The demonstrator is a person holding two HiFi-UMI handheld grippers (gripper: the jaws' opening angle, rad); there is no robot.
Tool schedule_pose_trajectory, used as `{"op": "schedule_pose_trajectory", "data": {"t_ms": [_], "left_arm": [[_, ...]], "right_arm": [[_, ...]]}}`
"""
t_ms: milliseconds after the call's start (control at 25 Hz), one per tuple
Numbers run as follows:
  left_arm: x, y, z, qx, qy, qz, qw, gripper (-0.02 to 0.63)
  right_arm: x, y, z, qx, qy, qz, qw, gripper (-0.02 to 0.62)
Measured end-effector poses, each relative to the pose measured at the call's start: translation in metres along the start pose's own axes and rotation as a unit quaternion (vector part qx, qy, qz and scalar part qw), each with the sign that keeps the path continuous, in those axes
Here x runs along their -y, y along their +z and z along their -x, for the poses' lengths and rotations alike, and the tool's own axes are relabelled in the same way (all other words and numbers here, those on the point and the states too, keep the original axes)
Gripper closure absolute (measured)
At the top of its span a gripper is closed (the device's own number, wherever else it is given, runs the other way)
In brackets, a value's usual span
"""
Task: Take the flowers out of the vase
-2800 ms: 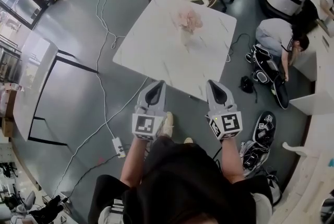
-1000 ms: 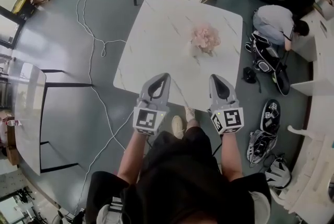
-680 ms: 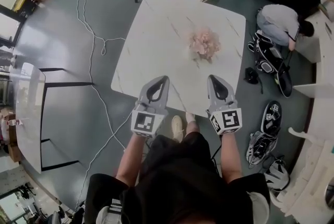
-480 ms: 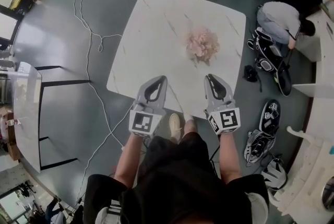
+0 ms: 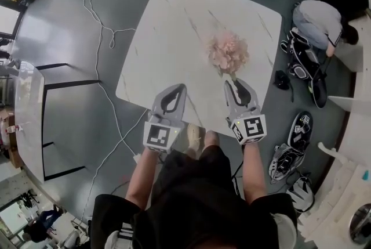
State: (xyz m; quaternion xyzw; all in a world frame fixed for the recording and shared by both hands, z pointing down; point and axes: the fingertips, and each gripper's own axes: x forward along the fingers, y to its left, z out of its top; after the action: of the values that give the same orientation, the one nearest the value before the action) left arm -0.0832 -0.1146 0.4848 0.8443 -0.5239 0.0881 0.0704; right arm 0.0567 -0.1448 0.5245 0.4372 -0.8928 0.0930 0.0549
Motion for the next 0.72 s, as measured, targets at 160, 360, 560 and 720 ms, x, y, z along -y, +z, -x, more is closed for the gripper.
{"op": "schedule_pose_trajectory", "data": {"t_ms": [160, 360, 560, 720], "left_arm": [[-0.002, -0.009, -0.009, -0.015, 0.0, 0.001, 0.9999, 0.598], [-0.006, -0.015, -0.016, -0.025, 0.001, 0.008, 0.9997, 0.598], [-0.012, -0.023, -0.021, -0.035, 0.006, 0.01, 0.9993, 0.598], [-0.011, -0.028, -0.027, -0.042, 0.007, 0.013, 0.999, 0.598]], "right_arm": [[0.007, -0.009, -0.014, -0.004, 0.003, -0.002, 1.0, 0.48], [0.017, -0.015, -0.03, 0.0, 0.005, -0.005, 1.0, 0.379], [0.025, -0.017, -0.041, 0.001, 0.006, -0.001, 1.0, 0.338], [0.031, -0.019, -0.049, 0.008, 0.008, 0.005, 1.0, 0.297]]}}
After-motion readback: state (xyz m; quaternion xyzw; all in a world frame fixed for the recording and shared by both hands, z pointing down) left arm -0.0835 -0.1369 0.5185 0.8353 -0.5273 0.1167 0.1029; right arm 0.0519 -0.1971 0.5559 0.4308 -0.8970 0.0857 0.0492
